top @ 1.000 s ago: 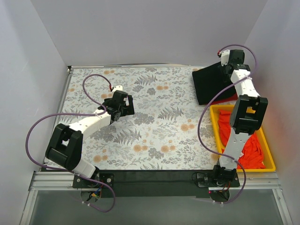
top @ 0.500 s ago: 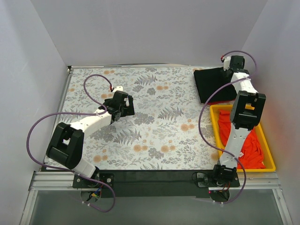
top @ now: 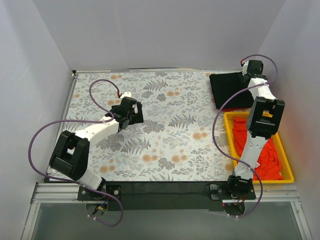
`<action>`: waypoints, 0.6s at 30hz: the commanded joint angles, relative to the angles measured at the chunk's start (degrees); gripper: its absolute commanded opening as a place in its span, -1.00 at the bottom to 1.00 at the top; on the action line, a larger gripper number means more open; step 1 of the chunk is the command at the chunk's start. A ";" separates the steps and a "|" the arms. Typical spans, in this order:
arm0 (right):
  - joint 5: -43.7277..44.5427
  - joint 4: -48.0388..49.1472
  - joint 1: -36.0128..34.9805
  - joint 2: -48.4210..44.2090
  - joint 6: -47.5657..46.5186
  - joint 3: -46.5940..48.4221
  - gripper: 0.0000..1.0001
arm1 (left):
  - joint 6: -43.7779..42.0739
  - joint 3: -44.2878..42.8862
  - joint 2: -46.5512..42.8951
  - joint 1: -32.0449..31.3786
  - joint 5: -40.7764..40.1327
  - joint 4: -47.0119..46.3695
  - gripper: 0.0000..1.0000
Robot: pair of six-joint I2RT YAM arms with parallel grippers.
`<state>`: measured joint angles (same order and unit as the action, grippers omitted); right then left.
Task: Fold and stack the t-shirts
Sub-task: Neatly place the folded tshirt to the corner
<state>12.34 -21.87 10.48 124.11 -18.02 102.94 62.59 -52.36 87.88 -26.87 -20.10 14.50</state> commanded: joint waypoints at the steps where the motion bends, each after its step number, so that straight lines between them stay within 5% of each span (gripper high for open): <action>1: 4.71 3.24 1.47 -1.95 1.49 -0.28 -0.53 | -0.54 -1.25 -0.78 -0.02 -0.47 -1.05 0.73; 5: 6.29 3.06 1.47 -3.34 3.16 -0.37 0.09 | -0.54 -1.52 -1.39 -0.02 -0.29 -0.97 0.73; 14: 7.71 -1.42 1.47 -16.26 11.07 -1.77 0.33 | 2.18 -3.01 -9.03 -0.11 -0.73 0.61 0.77; 18: 1.84 -2.39 1.47 -29.08 14.76 -7.64 0.42 | 4.56 -6.44 -15.70 -0.02 -0.99 6.41 0.80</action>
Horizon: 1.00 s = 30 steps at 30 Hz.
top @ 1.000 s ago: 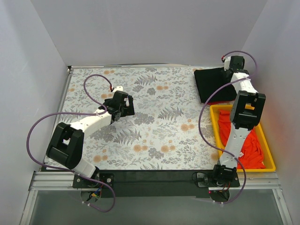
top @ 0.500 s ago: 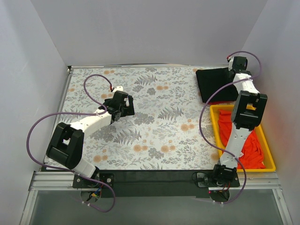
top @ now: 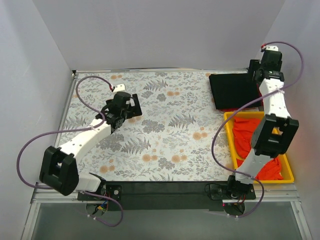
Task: Fold and stack the t-shirts
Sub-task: Neatly place the folded tshirt to the corner
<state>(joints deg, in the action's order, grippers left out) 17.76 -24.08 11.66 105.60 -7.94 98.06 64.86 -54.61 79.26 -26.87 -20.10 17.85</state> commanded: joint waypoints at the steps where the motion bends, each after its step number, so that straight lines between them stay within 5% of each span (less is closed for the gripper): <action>1: -4.74 -0.18 0.29 -13.12 5.65 -4.09 0.50 | 2.37 -5.23 -10.41 -0.02 -1.43 3.77 0.81; 6: -7.91 1.92 0.29 -33.58 10.22 -14.10 0.95 | 3.43 -8.23 -21.50 -0.02 -5.90 9.65 0.89; 10: -3.10 6.93 -2.16 -50.99 12.69 -25.62 0.97 | 3.61 -7.79 -31.61 -0.02 -9.33 10.89 0.91; 17: 5.45 8.26 -19.38 -78.30 4.17 -38.46 0.97 | 2.12 -3.50 -47.52 -0.02 -15.31 11.60 0.93; 20: 6.58 7.20 -19.57 -88.59 5.21 -43.73 0.97 | 0.89 -0.68 -53.41 -0.02 -17.68 11.25 0.93; 30: 0.80 3.60 -19.57 -100.59 3.29 -48.58 0.97 | -0.61 3.37 -65.28 -0.11 -18.66 11.33 0.94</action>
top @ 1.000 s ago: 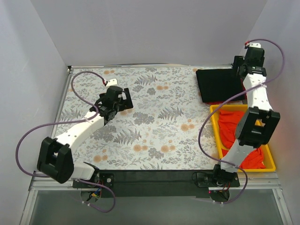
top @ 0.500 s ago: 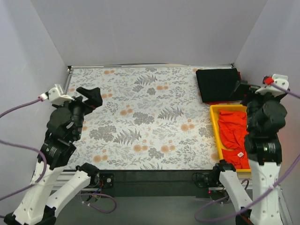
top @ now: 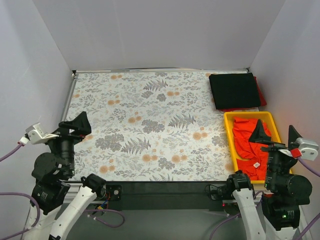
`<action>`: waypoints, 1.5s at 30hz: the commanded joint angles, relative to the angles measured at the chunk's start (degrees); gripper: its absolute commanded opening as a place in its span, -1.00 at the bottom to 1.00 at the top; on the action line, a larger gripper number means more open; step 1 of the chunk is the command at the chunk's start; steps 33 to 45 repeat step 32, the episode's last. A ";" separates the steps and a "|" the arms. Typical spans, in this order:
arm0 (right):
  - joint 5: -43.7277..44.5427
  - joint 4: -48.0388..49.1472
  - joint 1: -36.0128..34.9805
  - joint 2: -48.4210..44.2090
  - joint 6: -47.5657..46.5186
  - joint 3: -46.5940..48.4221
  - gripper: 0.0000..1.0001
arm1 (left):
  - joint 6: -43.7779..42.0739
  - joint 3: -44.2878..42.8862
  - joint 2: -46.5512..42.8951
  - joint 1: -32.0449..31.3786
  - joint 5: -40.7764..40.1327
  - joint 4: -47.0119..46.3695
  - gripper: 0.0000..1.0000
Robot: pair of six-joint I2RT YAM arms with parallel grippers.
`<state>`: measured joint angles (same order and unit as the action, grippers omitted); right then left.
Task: Fold and stack the t-shirts
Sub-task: Neatly place the folded tshirt to the corner
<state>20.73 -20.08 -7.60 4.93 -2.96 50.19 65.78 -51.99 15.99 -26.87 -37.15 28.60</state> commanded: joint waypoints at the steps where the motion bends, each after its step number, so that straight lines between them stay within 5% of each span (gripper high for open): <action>1: -2.62 -0.49 -0.31 0.17 -2.04 -0.71 0.97 | -1.53 1.01 -2.62 -0.02 -1.87 0.58 0.94; 45: -11.68 2.06 -1.55 5.09 -1.08 -3.35 0.97 | 3.13 6.99 0.62 -0.11 -2.14 -3.46 0.94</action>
